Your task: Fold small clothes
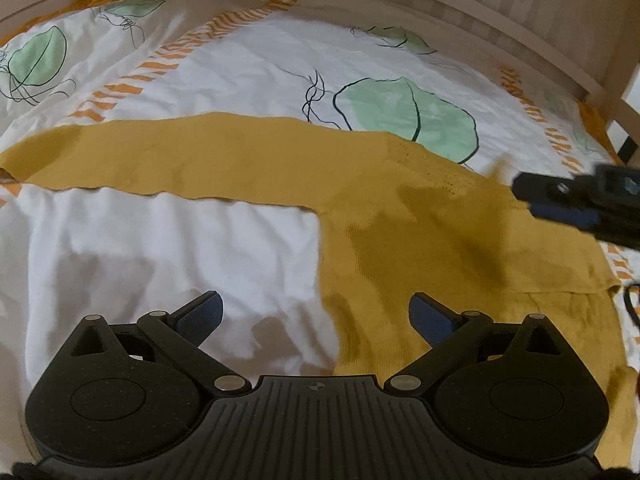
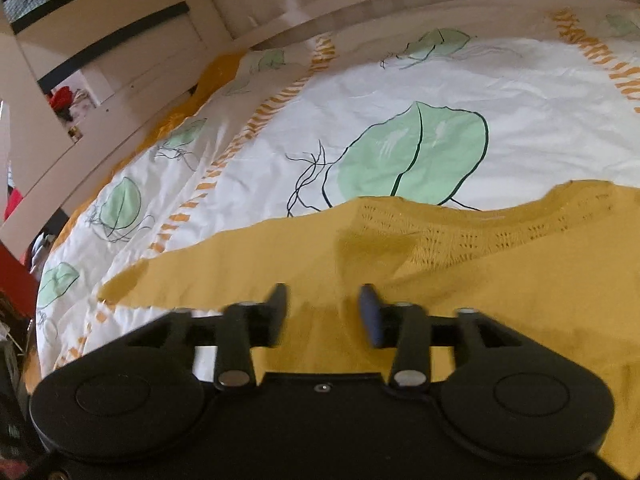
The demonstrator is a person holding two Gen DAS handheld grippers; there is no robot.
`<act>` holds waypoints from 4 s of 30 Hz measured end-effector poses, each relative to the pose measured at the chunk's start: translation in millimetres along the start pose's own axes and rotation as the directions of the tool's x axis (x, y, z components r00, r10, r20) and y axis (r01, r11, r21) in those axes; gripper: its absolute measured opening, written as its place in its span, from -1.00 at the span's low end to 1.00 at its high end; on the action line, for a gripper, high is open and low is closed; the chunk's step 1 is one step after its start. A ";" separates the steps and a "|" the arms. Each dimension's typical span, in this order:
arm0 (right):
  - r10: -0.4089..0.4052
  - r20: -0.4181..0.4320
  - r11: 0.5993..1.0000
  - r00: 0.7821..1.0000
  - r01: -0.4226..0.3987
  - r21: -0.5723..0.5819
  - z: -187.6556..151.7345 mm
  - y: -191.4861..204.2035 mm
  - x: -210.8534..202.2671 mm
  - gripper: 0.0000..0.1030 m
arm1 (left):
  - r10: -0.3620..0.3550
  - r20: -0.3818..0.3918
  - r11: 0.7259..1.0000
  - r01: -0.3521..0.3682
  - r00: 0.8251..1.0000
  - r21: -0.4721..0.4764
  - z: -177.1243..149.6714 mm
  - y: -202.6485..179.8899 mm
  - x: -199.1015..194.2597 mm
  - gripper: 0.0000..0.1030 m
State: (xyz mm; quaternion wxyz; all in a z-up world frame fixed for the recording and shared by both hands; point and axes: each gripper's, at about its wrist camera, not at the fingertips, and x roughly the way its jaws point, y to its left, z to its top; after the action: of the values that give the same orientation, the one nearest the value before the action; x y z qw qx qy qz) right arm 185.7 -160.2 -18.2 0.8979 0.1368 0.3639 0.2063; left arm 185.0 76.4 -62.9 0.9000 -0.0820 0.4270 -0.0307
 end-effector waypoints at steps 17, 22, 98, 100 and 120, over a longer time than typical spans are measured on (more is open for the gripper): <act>-0.186 0.114 0.978 0.976 0.172 0.119 -34.2 -93.7 -81.1 0.65 | -0.059 0.025 0.993 0.056 0.998 0.107 16.8 -44.5 7.4 0.95; -0.229 0.137 0.962 0.964 0.203 0.181 -33.2 -134.0 -90.5 0.65 | -0.067 0.031 0.987 0.062 0.997 0.151 31.6 -61.3 33.0 0.94; -0.318 0.132 0.935 0.939 0.288 0.207 7.2 -231.9 -42.0 -0.46 | -0.043 -0.067 0.986 0.053 0.997 0.155 65.2 -26.9 95.0 -0.35; -0.318 0.132 0.935 0.939 0.288 0.205 7.7 -231.0 -42.2 -0.45 | -0.050 -0.084 0.980 0.065 0.995 0.187 60.5 -32.8 98.7 -0.35; -0.278 0.177 0.953 0.944 0.248 0.174 17.7 -212.6 -50.3 -0.04 | -0.051 0.014 0.999 0.051 0.999 0.000 35.7 -14.6 69.2 -0.88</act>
State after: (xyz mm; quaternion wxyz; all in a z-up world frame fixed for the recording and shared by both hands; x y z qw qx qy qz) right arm 223.2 -372.0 -60.0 0.9367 0.1735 0.3013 0.0416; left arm 256.6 57.7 -91.0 0.9020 -0.0933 0.4183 -0.0532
